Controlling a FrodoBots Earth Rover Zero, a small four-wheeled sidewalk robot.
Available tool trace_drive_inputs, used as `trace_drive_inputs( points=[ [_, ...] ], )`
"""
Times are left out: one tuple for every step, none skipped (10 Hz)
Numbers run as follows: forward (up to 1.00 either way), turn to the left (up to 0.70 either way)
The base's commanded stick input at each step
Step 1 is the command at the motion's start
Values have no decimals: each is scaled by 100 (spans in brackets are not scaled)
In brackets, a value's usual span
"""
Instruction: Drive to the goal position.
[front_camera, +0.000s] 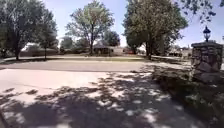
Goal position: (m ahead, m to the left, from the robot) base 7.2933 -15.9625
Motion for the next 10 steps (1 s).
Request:
trace_drive_inputs(
  points=[
    [70, 0],
    [70, 0],
    [70, 0],
    [70, 0],
    [70, 0],
    [70, 0],
    [45, 0],
    [13, 0],
    [1, 0],
    [-19, 0]
  ],
)
